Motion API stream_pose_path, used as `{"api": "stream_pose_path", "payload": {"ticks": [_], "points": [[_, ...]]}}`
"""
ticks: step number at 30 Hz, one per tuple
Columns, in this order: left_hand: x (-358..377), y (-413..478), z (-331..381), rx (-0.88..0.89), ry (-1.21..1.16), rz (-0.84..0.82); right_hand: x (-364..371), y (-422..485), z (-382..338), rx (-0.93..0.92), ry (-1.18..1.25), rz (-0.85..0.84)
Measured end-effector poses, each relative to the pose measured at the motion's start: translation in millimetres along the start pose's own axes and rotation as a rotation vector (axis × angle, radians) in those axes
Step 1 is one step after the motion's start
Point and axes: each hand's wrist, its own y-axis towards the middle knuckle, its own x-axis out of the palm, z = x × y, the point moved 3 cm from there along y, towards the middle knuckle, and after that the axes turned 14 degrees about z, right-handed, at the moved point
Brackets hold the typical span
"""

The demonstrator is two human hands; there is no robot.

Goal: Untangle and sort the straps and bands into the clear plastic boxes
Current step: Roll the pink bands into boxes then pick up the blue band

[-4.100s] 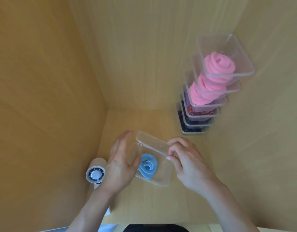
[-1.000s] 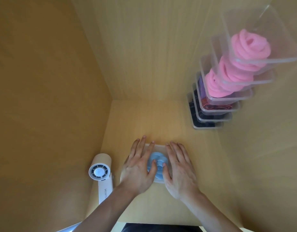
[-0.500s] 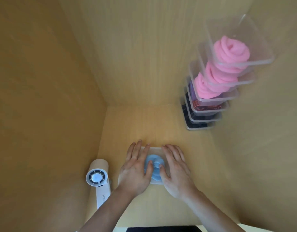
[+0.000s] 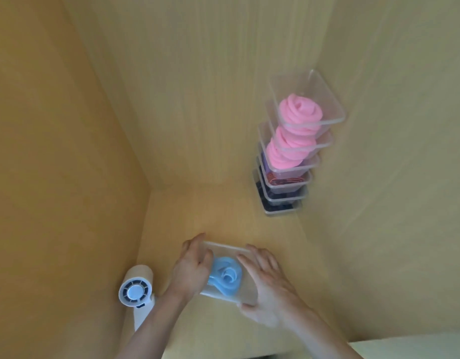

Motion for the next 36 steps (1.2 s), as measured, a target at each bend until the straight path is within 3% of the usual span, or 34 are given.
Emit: {"api": "stream_pose_path", "payload": {"ticks": [6, 12, 15, 18, 22, 31, 36], "points": [[-14, -3, 44, -0.104, -0.352, 0.069, -44, -6, -2, 0.113, 0.234, 0.303], [-44, -13, 114, 0.111, -0.627, 0.09, -108, 2, -11, 0.136, 0.366, 0.672], [-57, -17, 142, 0.252, -0.719, -0.01, -140, 4, -17, 0.191, 0.455, 0.75], [-67, -18, 162, 0.403, -0.692, -0.027, -171, 2, -24, 0.124, 0.503, 0.748], [-93, -9, 185, 0.46, -0.791, 0.027, -200, 1, -38, -0.058, 0.459, 0.641], [-125, 30, 251, 0.547, -0.978, 0.149, -257, 31, -70, -0.196, 0.343, 1.127], [-99, 63, 294, 0.547, -0.958, 0.086, -263, 69, -50, -0.087, 0.187, 1.244]]}}
